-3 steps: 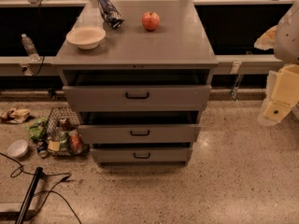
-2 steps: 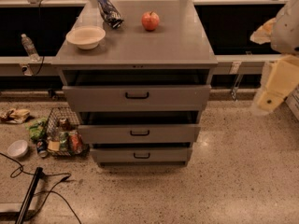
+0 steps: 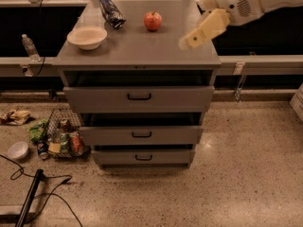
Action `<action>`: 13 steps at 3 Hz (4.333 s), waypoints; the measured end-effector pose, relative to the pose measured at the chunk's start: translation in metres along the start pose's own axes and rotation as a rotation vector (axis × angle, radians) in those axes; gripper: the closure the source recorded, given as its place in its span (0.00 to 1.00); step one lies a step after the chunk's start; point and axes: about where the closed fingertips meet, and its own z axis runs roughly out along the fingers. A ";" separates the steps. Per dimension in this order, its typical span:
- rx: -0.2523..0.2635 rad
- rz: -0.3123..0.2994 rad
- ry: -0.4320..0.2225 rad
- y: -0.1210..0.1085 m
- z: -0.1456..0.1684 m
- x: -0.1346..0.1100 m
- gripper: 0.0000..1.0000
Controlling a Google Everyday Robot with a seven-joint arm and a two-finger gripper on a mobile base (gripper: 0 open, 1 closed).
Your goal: Place apple into paper bowl
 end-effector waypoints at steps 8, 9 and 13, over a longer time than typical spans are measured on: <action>0.374 0.235 -0.382 -0.161 0.186 0.018 0.00; 0.405 0.232 -0.396 -0.167 0.193 0.017 0.00; 0.531 0.250 -0.395 -0.256 0.265 -0.008 0.00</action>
Offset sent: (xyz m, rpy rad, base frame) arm 0.1216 -0.0568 -0.0754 0.4856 -0.1610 -0.7317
